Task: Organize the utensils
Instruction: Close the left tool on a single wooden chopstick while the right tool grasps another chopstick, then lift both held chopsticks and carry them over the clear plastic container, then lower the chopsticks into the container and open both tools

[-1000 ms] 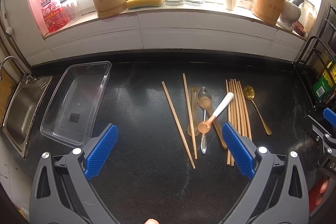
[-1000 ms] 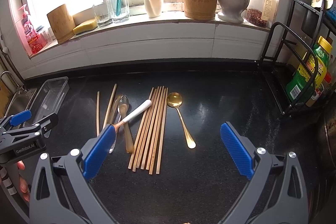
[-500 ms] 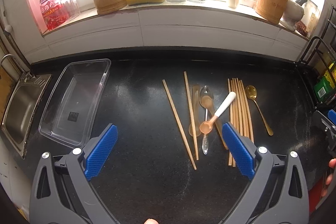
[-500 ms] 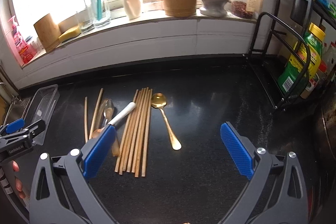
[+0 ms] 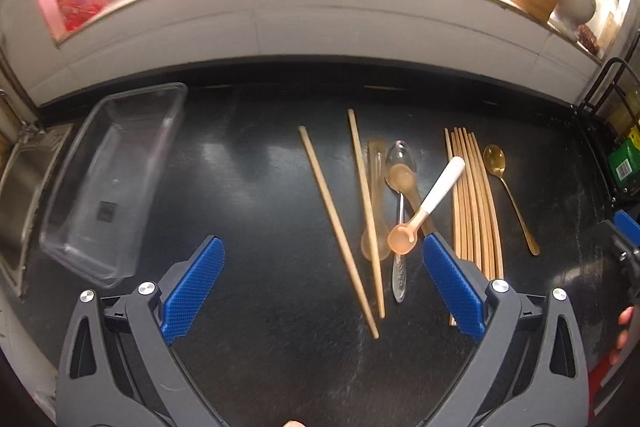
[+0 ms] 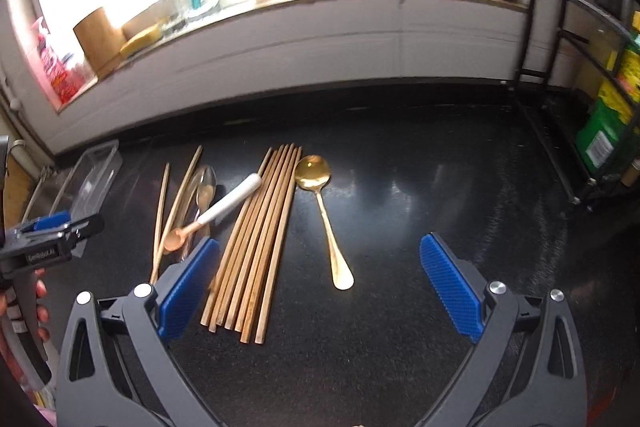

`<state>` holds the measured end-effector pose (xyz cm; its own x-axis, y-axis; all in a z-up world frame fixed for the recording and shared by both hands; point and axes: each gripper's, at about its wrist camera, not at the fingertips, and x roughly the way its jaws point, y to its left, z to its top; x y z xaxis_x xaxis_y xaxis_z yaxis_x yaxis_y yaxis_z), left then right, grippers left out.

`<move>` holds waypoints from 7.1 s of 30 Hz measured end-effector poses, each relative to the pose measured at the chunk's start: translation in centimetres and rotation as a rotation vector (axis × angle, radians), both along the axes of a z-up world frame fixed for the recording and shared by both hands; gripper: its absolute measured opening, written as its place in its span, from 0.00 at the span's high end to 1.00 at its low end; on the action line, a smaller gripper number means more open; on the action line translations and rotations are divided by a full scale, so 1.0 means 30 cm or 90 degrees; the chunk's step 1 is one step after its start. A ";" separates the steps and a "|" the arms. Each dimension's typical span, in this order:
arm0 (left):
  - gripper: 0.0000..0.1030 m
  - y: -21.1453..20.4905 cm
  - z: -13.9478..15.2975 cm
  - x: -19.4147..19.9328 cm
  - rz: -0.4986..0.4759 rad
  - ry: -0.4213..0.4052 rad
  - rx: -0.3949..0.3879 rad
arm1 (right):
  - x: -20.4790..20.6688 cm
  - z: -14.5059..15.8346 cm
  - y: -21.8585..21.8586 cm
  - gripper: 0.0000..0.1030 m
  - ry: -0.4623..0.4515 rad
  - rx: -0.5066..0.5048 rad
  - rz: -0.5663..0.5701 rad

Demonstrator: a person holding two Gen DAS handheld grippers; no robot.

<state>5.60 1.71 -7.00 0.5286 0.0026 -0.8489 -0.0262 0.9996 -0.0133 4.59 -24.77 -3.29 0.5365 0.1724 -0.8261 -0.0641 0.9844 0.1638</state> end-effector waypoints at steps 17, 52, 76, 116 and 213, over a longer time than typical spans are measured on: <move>0.06 0.034 -0.216 0.263 0.059 0.080 -0.008 | 0.224 -0.146 0.206 0.06 0.050 0.106 0.101; 0.59 0.015 -0.290 0.390 0.094 0.116 -0.040 | 0.221 -0.229 0.161 0.06 0.096 0.164 0.065; 0.91 0.113 -0.304 0.334 0.037 0.093 -0.045 | 0.199 -0.257 0.161 0.53 0.107 0.006 0.042; 0.95 0.189 -0.315 0.312 -0.019 0.081 -0.119 | 0.165 -0.273 0.170 0.93 0.104 -0.036 0.057; 0.06 0.832 0.095 0.212 -0.001 -0.070 -0.034 | 0.259 0.011 1.051 0.06 -0.050 -0.008 0.039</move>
<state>11.97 26.68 -4.15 0.6188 -0.0424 -0.7844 -0.0202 0.9973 -0.0699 12.35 6.76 -2.95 0.5888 0.1972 -0.7838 -0.1361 0.9801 0.1443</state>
